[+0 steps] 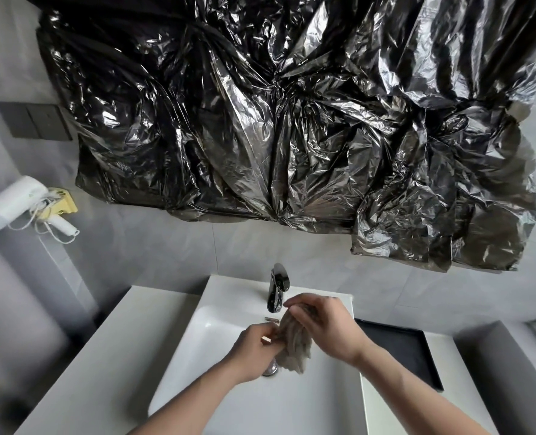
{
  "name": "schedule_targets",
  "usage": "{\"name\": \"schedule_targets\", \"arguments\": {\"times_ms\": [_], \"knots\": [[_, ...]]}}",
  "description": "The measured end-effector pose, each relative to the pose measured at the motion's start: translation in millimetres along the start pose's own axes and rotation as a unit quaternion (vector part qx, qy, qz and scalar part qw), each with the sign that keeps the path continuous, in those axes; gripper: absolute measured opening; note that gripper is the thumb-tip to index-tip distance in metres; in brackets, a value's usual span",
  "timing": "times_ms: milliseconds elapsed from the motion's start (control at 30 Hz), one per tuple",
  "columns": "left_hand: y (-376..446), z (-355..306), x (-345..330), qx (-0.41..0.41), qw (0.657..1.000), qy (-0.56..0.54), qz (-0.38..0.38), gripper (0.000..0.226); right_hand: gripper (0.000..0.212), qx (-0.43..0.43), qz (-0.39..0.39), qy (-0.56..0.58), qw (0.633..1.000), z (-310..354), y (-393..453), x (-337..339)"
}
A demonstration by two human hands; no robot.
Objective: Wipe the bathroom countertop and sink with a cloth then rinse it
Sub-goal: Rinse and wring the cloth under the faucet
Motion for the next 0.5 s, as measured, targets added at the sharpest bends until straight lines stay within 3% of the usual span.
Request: {"name": "schedule_targets", "arguments": {"times_ms": [133,267,400,500], "knots": [[3.2,0.0,10.3,0.021,0.976,-0.211,-0.052,0.014,0.012,-0.039,-0.052,0.063,0.996,-19.6,-11.5,12.0],[1.7,-18.9,6.7,0.004,0.944,-0.327,-0.04,0.02,0.015,-0.119,-0.004,0.216,0.969,-39.9,-26.1,-15.7],[1.7,-29.6,0.0,0.011,0.927,-0.374,-0.023,0.021,0.044,-0.076,0.042,0.321,0.943,-23.7,-28.3,-40.7],[0.2,-34.2,2.7,0.007,0.932,-0.361,-0.021,0.017,0.034,-0.095,0.029,0.287,0.953,-28.9,-23.8,-43.1]]}}
Point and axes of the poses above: each hand's wrist, its own y-axis towards the middle knuckle, its own x-axis out of the back of the hand, z = x × y, the point moved 7 cm from there along y, towards the middle knuckle, and after that the axes turned 6 degrees about z, right-handed, at the moved point
